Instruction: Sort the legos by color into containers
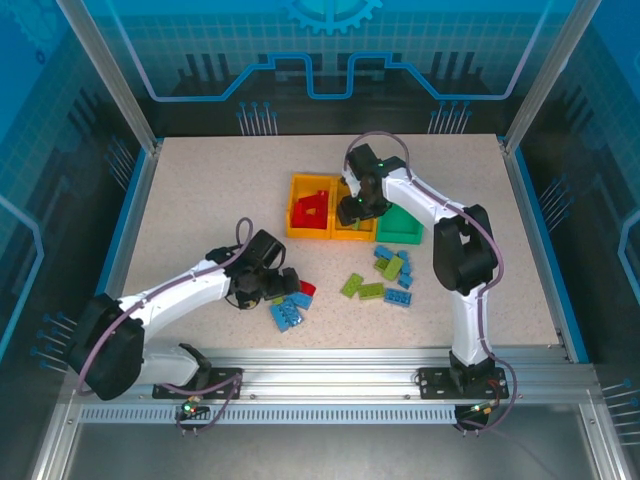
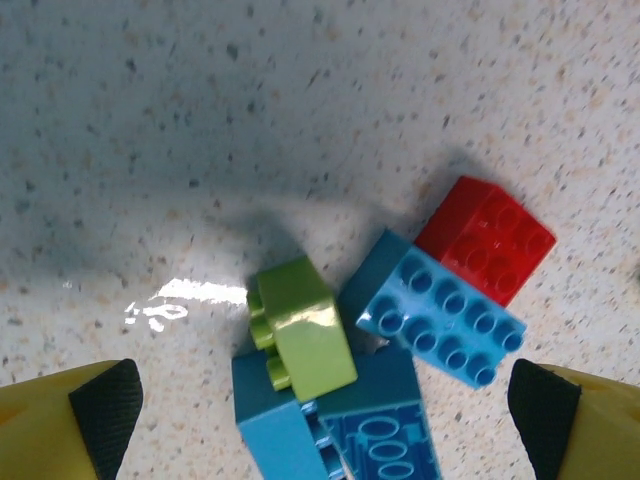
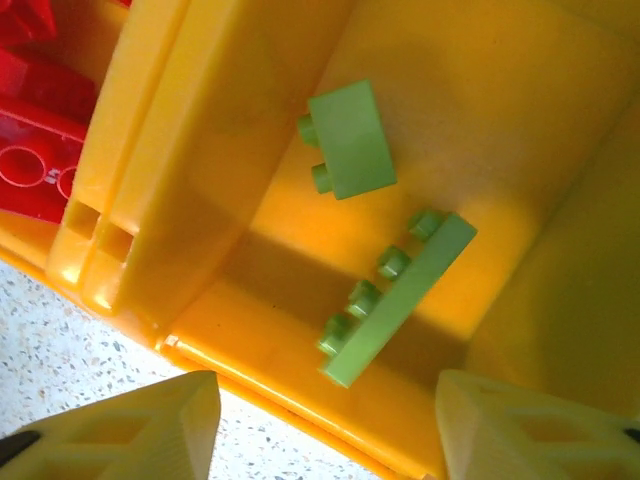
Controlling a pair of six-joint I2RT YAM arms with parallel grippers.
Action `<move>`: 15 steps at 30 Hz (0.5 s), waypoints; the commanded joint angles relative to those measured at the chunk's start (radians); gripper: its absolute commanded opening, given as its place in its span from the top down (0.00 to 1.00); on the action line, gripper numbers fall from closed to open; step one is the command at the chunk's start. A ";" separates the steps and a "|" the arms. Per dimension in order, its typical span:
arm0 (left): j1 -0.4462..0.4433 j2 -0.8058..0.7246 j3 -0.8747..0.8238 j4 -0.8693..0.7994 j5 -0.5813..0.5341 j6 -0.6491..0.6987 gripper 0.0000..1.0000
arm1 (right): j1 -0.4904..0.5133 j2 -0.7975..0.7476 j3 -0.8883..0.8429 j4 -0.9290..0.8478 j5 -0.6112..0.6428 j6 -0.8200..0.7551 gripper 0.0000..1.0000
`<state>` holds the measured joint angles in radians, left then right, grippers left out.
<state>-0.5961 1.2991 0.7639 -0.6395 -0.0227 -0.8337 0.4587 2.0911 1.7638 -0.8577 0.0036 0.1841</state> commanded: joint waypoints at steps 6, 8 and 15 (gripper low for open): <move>-0.042 -0.171 -0.117 -0.005 -0.055 -0.183 0.01 | 0.048 -0.218 -0.179 0.044 -0.038 0.062 0.26; -0.032 -0.230 -0.135 -0.017 -0.078 -0.198 0.01 | 0.093 -0.292 -0.258 0.065 -0.031 0.083 0.26; 0.154 -0.349 -0.148 -0.118 -0.051 -0.108 0.01 | 0.322 -0.508 -0.544 0.204 -0.060 0.247 0.26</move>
<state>-0.5030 0.9741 0.6338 -0.6888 -0.0750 -0.9840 0.7052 1.6272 1.2961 -0.7223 -0.0280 0.3344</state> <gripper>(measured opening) 0.990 0.740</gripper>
